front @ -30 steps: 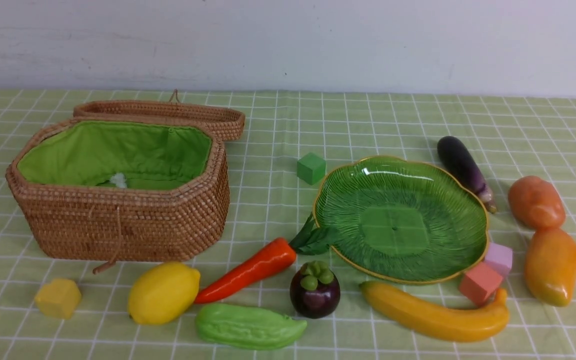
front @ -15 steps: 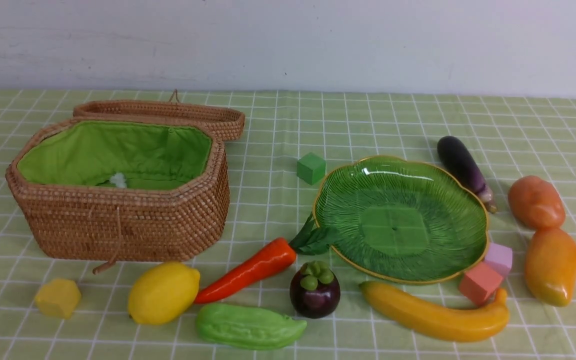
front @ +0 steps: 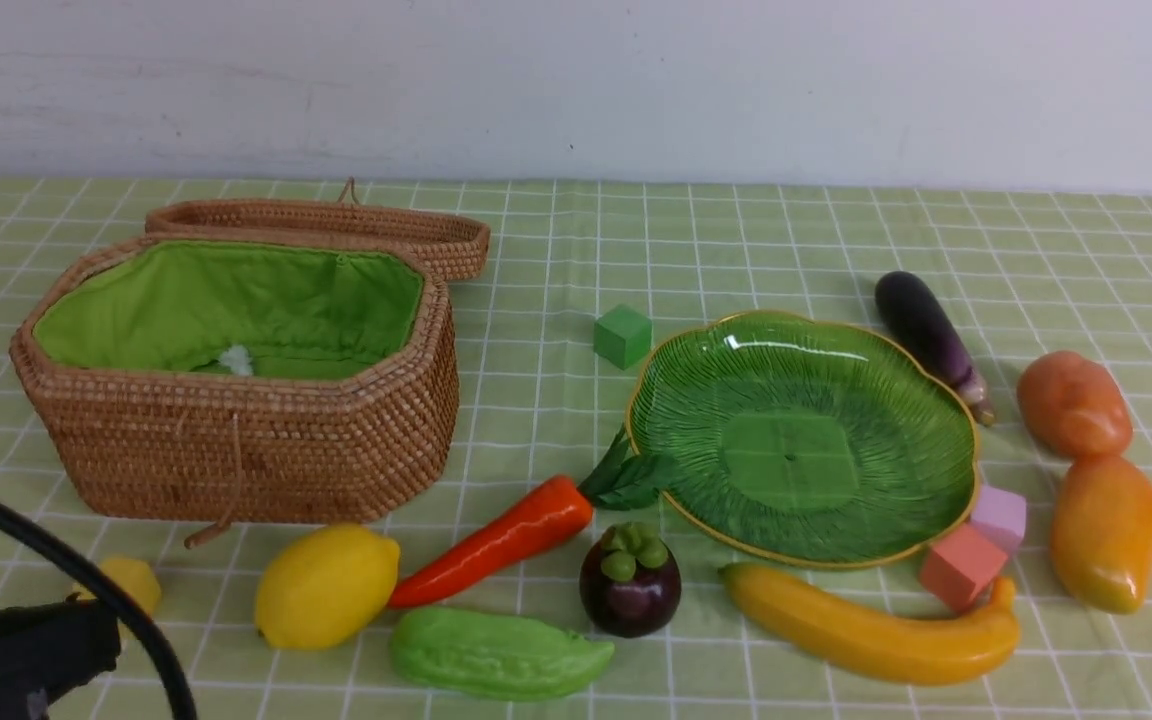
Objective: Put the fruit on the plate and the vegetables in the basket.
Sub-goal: Grab a lemon with your left arm and place it on the plate on the right
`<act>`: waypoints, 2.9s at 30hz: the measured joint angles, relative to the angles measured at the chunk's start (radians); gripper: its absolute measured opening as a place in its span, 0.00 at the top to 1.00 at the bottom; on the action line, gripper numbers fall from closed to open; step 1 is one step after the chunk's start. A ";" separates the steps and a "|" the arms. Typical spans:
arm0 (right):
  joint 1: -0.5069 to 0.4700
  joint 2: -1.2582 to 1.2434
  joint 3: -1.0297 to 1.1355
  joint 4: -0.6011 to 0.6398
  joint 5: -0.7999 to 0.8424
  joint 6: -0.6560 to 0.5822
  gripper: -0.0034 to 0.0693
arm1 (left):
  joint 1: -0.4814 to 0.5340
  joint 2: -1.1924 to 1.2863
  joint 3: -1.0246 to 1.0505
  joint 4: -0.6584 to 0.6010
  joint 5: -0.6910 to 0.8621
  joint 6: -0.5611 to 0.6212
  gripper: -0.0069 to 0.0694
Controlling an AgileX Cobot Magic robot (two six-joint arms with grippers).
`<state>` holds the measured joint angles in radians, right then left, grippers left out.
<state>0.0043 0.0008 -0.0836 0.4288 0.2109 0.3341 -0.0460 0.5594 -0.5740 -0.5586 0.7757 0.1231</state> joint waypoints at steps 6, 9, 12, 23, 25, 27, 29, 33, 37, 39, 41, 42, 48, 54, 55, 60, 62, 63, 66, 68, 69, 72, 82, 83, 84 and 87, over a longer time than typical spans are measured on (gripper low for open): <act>0.127 0.208 -0.398 -0.003 0.460 -0.258 0.77 | -0.011 0.101 -0.132 -0.001 0.115 0.055 0.93; 0.179 0.332 -0.589 -0.003 0.673 -0.359 0.82 | -0.079 0.170 -0.200 0.008 0.152 0.083 0.93; 0.211 0.434 -0.741 0.003 0.825 -0.428 0.84 | -0.191 0.247 -0.255 0.042 0.217 0.086 0.93; 0.227 0.528 -0.957 0.091 0.979 -0.648 0.83 | -0.421 0.477 -0.307 0.305 0.234 0.035 0.93; 0.227 0.527 -0.959 0.094 0.991 -0.659 0.83 | -0.421 0.516 -0.307 0.344 0.213 0.035 0.93; 0.227 0.525 -0.959 0.097 1.011 -0.668 0.83 | -0.421 0.577 -0.307 0.393 0.176 0.035 0.93; 0.227 0.523 -0.960 0.097 1.023 -0.677 0.82 | -0.421 0.641 -0.307 0.440 0.138 0.034 0.92; 0.228 0.518 -0.962 0.097 1.042 -0.697 0.82 | -0.421 0.764 -0.307 0.533 0.042 0.015 0.82; 0.229 0.516 -0.963 0.097 1.044 -0.699 0.82 | -0.421 0.822 -0.307 0.581 -0.040 0.011 0.69; 0.229 0.509 -0.963 0.097 1.045 -0.700 0.81 | -0.421 0.846 -0.307 0.621 -0.092 0.010 0.54; 0.229 0.504 -0.963 0.097 1.048 -0.702 0.81 | -0.421 0.861 -0.307 0.663 -0.126 -0.001 0.42; 0.229 0.502 -0.963 0.097 1.048 -0.702 0.81 | -0.421 0.868 -0.307 0.685 -0.143 -0.015 0.36; 0.229 0.498 -0.963 0.097 1.048 -0.702 0.80 | -0.421 0.939 -0.310 0.809 -0.242 -0.084 0.15; 0.229 0.498 -0.963 0.105 1.048 -0.706 0.79 | -0.421 1.013 -0.312 0.908 -0.266 -0.153 0.16; 0.229 0.498 -0.963 0.105 1.042 -0.713 0.79 | -0.421 1.032 -0.312 0.919 -0.272 -0.162 0.16; 0.229 0.498 -0.989 0.106 1.010 -0.740 0.78 | -0.421 1.073 -0.317 0.947 -0.315 -0.172 0.16; 0.229 0.498 -1.011 0.106 1.011 -0.747 0.78 | -0.421 1.081 -0.320 0.951 -0.323 -0.172 0.16; 0.229 0.498 -1.023 0.106 1.013 -0.748 0.78 | -0.421 1.085 -0.322 0.953 -0.324 -0.172 0.16; 0.229 0.498 -1.054 0.107 1.029 -0.751 0.78 | -0.421 1.090 -0.325 0.955 -0.328 -0.172 0.16; 0.229 0.498 -1.064 0.108 1.044 -0.751 0.78 | -0.421 1.090 -0.325 0.957 -0.328 -0.173 0.17; 0.229 0.498 -1.068 0.108 1.048 -0.751 0.78 | -0.421 1.090 -0.325 0.958 -0.327 -0.173 0.18; 0.229 0.496 -1.074 0.110 1.054 -0.751 0.77 | -0.421 1.090 -0.326 0.958 -0.319 -0.173 0.21; 0.229 0.496 -1.076 0.110 1.038 -0.751 0.76 | -0.421 1.079 -0.327 0.949 -0.286 -0.174 0.21; 0.229 0.496 -1.081 0.104 1.033 -0.751 0.76 | -0.421 1.071 -0.326 0.942 -0.274 -0.174 0.21; 0.229 0.496 -1.089 0.096 1.029 -0.751 0.76 | -0.421 1.061 -0.324 0.931 -0.257 -0.174 0.21; 0.229 0.495 -1.117 0.069 1.014 -0.750 0.76 | -0.422 1.019 -0.319 0.893 -0.218 -0.174 0.21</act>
<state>0.2332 0.4955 -1.2005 0.4978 1.2252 -0.4155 -0.4676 1.5785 -0.8927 0.3342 0.5574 -0.0506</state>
